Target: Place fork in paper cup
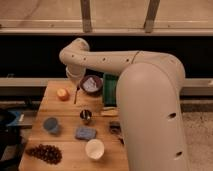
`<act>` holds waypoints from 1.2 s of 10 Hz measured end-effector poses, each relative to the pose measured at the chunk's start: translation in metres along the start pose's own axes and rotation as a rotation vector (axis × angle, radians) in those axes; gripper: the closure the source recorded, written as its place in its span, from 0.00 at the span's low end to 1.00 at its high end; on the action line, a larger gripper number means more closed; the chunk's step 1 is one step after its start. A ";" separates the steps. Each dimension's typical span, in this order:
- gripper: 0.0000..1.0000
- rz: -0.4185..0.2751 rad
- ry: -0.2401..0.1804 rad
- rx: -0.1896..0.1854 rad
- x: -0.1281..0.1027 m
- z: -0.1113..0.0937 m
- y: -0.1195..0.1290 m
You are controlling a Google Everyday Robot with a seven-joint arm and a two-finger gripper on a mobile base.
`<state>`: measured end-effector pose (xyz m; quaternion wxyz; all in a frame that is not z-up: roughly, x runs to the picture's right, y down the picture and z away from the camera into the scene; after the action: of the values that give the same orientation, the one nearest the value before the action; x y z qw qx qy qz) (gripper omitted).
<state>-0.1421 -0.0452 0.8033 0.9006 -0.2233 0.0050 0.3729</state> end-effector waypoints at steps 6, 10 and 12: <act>0.91 0.027 0.031 0.045 0.024 -0.042 -0.013; 0.91 0.020 0.075 0.044 0.037 -0.077 -0.009; 0.91 0.022 0.099 0.044 0.048 -0.083 -0.002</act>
<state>-0.0931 -0.0474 0.7210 0.8998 -0.2217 0.0603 0.3710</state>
